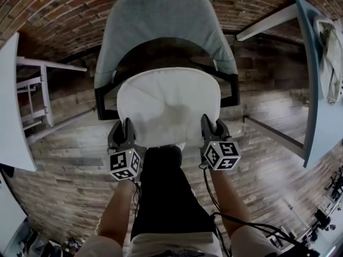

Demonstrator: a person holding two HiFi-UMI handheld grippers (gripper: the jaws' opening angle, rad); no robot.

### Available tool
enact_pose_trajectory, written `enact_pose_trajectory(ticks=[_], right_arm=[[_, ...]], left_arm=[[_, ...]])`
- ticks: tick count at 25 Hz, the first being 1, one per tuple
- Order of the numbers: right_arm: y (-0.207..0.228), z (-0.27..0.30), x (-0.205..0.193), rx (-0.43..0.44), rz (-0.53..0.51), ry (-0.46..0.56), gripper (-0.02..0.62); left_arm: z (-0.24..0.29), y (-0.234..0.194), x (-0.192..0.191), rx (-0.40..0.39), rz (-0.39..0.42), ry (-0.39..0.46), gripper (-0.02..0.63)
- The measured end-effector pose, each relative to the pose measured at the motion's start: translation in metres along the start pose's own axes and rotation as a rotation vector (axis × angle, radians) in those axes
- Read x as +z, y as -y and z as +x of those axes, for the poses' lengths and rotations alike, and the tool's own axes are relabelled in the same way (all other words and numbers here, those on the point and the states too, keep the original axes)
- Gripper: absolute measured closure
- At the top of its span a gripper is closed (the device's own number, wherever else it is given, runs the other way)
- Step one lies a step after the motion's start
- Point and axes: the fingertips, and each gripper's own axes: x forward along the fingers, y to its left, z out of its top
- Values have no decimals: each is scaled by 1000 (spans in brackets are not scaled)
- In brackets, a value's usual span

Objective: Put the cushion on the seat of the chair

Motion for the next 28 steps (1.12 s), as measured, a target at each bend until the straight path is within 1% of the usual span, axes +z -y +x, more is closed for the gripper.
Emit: enact_pose_trajectory(ticks=[14, 19, 23, 28], right_arm=[[20, 47, -39, -4, -2, -46, 546], [32, 55, -50, -22, -10, -45, 546], [42, 62, -58, -37, -14, -52, 545], [52, 70, -70, -45, 1, -66, 542]], left_arm=[[42, -15, -49, 12, 23, -50, 558], [51, -21, -63, 28, 37, -64, 557], [58, -26, -72, 40, 73, -83, 554], [65, -31, -86, 64, 77, -114, 552]])
